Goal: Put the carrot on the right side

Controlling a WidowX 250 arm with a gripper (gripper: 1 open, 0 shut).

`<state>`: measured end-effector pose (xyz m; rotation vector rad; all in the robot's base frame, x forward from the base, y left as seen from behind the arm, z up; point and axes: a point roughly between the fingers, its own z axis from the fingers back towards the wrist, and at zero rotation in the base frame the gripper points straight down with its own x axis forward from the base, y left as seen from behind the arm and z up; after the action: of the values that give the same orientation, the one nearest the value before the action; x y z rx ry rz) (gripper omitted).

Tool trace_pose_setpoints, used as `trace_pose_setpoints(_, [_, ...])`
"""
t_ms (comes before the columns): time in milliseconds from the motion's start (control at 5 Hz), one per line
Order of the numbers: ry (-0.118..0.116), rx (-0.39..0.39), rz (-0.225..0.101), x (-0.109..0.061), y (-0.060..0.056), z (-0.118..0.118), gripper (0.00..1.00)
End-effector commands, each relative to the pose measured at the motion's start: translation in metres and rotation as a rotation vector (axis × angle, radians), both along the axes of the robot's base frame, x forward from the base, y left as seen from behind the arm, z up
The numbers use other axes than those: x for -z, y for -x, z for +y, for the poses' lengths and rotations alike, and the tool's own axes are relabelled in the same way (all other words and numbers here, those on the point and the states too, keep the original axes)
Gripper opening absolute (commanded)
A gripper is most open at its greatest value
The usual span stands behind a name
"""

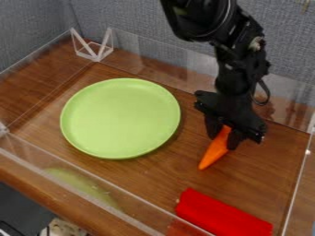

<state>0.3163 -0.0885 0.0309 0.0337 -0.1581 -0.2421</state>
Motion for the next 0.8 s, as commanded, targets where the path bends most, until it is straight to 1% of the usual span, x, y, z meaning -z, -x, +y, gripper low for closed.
trace_pose_setpoints(0, [-0.037, -0.004, 0.095, 0.024, 0.011, 0.015, 0.0])
trace_pose_setpoints(200, [-0.036, -0.016, 0.09, 0.017, 0.012, 0.016, 1.0])
trace_pose_setpoints(400, [-0.037, -0.023, 0.085, 0.01, 0.012, 0.016, 1.0])
trace_pose_setpoints(600, [-0.049, -0.028, 0.055, -0.009, 0.012, 0.017, 1.0])
